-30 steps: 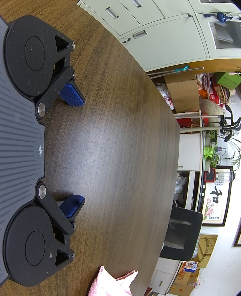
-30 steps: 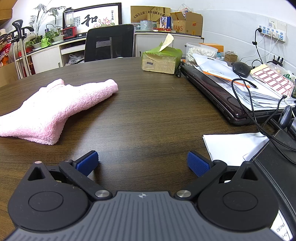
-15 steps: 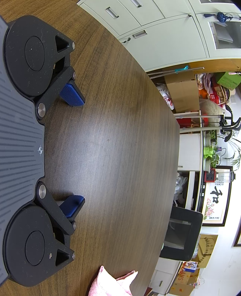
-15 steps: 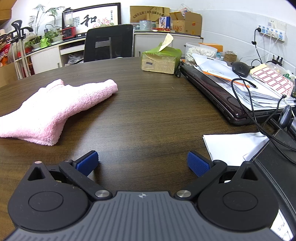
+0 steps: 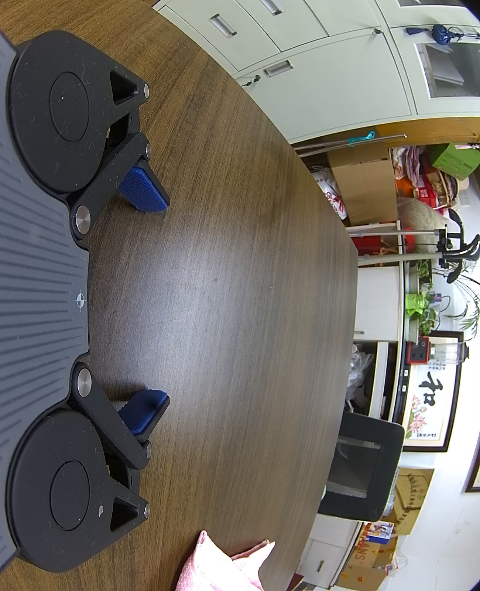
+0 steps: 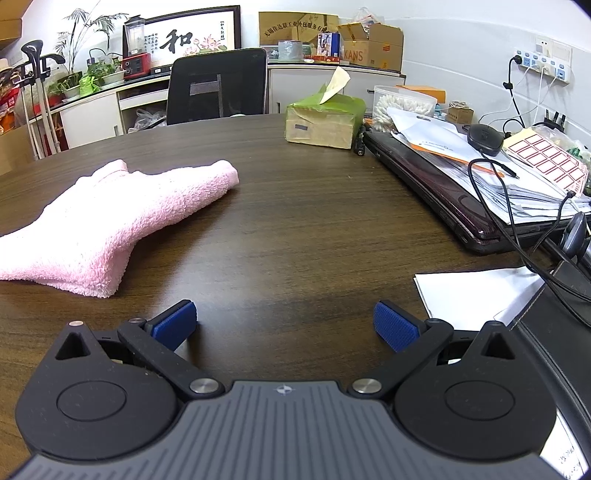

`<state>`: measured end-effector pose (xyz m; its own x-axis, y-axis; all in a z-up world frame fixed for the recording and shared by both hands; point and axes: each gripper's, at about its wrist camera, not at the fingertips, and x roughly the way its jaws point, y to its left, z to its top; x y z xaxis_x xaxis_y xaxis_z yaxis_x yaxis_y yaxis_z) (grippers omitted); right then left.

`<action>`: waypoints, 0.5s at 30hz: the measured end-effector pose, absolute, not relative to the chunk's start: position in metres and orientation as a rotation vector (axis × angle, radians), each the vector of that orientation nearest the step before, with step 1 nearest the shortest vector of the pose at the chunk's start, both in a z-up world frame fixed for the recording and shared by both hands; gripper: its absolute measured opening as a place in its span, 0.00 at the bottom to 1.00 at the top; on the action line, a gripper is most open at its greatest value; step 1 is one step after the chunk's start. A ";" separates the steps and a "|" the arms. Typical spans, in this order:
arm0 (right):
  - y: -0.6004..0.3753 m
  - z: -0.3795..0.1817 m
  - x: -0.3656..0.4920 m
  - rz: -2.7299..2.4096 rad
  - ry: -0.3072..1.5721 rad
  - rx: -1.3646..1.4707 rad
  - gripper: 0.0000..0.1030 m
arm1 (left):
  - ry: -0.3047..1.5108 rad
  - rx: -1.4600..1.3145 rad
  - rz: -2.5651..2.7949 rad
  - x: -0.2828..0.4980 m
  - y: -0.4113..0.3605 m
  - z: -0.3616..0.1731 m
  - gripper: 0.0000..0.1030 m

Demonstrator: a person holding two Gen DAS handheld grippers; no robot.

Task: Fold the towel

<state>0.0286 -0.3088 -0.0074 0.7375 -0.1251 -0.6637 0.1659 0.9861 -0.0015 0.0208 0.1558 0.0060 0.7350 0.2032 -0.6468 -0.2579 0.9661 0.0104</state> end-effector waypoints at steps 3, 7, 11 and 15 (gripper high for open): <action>-0.309 -0.007 0.028 -0.159 0.724 0.060 1.00 | 0.701 -0.082 0.254 0.021 0.155 0.006 1.00; -0.309 -0.007 0.029 -0.159 0.725 0.060 1.00 | 0.701 -0.081 0.254 0.021 0.155 0.006 1.00; -0.309 -0.007 0.030 -0.159 0.725 0.060 1.00 | 0.701 -0.081 0.254 0.021 0.155 0.006 1.00; -0.309 -0.007 0.031 -0.157 0.725 0.059 1.00 | 0.701 -0.081 0.254 0.021 0.156 0.006 1.00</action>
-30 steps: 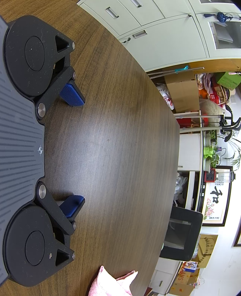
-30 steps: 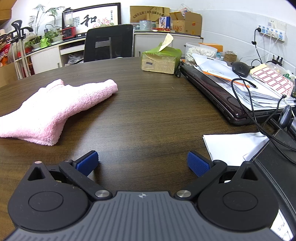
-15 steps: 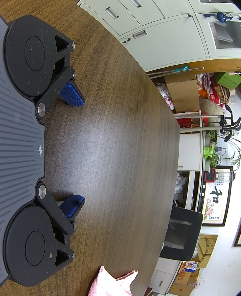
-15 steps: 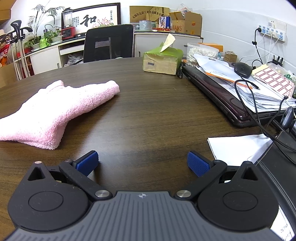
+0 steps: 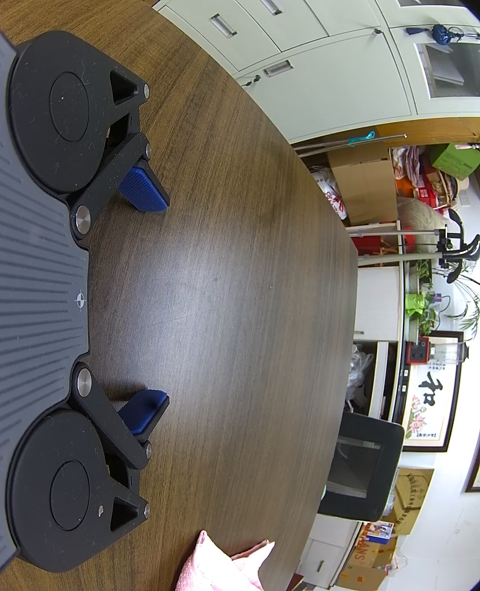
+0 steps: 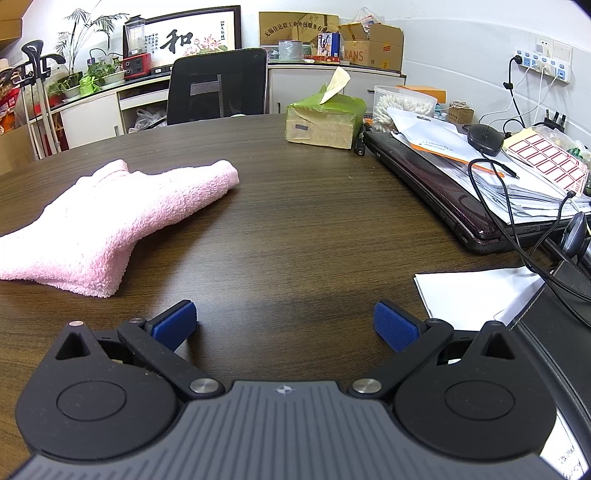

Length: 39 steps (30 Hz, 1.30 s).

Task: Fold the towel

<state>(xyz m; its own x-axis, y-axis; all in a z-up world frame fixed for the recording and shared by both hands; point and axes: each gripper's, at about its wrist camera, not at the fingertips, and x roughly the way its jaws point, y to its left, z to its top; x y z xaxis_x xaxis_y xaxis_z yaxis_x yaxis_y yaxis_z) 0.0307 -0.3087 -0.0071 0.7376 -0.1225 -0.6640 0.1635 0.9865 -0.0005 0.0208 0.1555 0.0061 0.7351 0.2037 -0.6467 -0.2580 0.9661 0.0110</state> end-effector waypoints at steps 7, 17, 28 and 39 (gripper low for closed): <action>-0.304 -0.005 0.034 -0.187 0.706 0.042 1.00 | 0.701 -0.081 0.254 0.021 0.156 0.006 1.00; -0.279 0.042 0.052 -0.194 0.544 -0.022 1.00 | 0.701 -0.081 0.254 0.021 0.156 0.006 1.00; -0.281 0.039 0.101 0.161 0.610 0.132 1.00 | 0.696 -0.083 0.247 0.022 0.150 0.006 1.00; -0.283 0.032 0.100 0.217 0.623 0.114 1.00 | 0.733 -0.157 0.021 0.038 0.101 0.026 1.00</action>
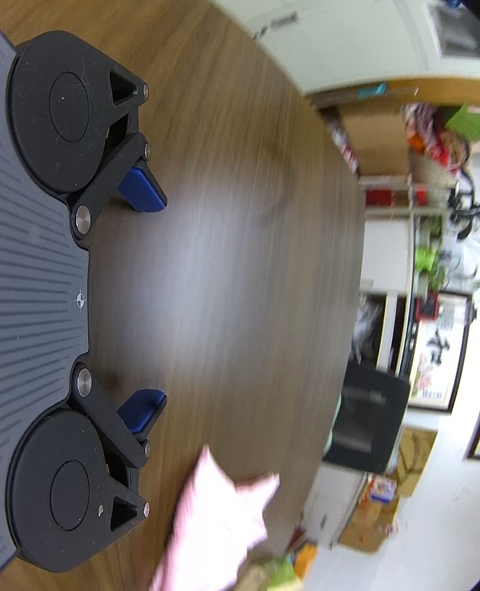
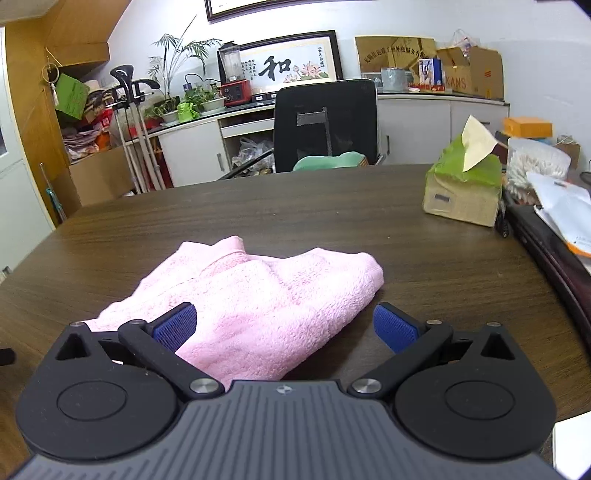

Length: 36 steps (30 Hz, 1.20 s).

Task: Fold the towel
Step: 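Move both tools toward the pink towel and lower over it, then close the left gripper on a towel corner and lift it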

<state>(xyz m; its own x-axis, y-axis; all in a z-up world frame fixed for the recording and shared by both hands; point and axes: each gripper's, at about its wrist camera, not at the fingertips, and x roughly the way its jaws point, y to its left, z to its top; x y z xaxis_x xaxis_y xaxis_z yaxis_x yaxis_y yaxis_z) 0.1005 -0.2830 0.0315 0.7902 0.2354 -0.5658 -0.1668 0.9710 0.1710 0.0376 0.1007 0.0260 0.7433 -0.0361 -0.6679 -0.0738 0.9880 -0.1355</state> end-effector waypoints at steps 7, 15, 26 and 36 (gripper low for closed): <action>-0.275 0.029 0.092 0.206 0.605 0.054 1.00 | 0.779 -0.210 -0.064 0.071 0.047 0.040 1.00; -0.271 0.030 0.088 0.215 0.594 0.026 1.00 | 0.844 -0.340 -0.115 0.096 0.020 0.030 1.00; -0.267 0.038 0.082 0.219 0.566 -0.008 1.00 | 0.836 -0.446 -0.205 0.107 0.012 0.018 0.99; -0.274 0.039 0.085 0.194 0.573 0.029 1.00 | 0.798 -0.471 -0.207 0.105 0.019 0.017 0.84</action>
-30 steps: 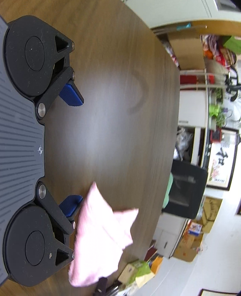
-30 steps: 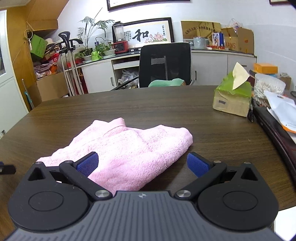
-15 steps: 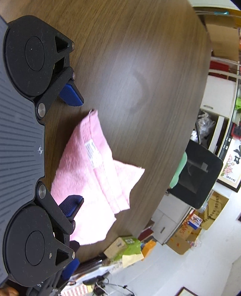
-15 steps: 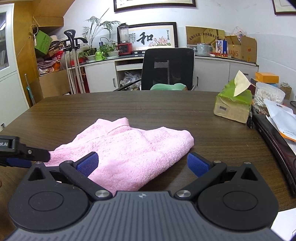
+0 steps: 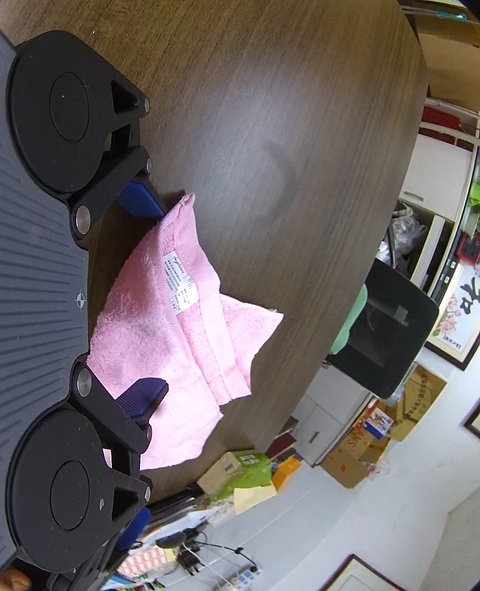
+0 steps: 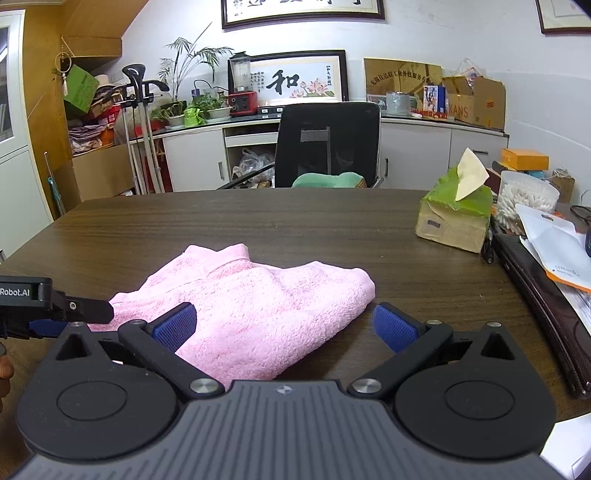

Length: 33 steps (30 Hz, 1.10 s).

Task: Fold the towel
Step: 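Close the left gripper on a towel corner and lift it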

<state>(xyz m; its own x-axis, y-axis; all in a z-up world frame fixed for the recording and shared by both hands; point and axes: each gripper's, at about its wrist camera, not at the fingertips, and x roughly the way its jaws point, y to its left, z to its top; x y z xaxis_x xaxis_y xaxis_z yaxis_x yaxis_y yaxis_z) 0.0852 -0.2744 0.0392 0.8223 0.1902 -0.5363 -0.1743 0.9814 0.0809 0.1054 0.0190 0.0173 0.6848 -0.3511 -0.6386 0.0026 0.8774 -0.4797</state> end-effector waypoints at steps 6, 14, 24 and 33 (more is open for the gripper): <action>-0.272 0.034 0.087 0.185 0.581 0.012 1.00 | 0.781 -0.491 -0.177 0.105 0.024 0.017 0.71; -0.273 0.030 0.089 0.165 0.597 0.010 1.00 | 0.765 -0.529 -0.111 0.107 0.036 0.014 0.44; -0.282 0.027 0.094 0.101 0.603 0.033 1.00 | 0.766 -0.524 -0.095 0.107 0.040 0.009 0.04; -0.314 0.020 0.103 0.027 0.614 0.137 1.00 | 0.690 -0.527 -0.142 0.094 0.042 0.023 0.02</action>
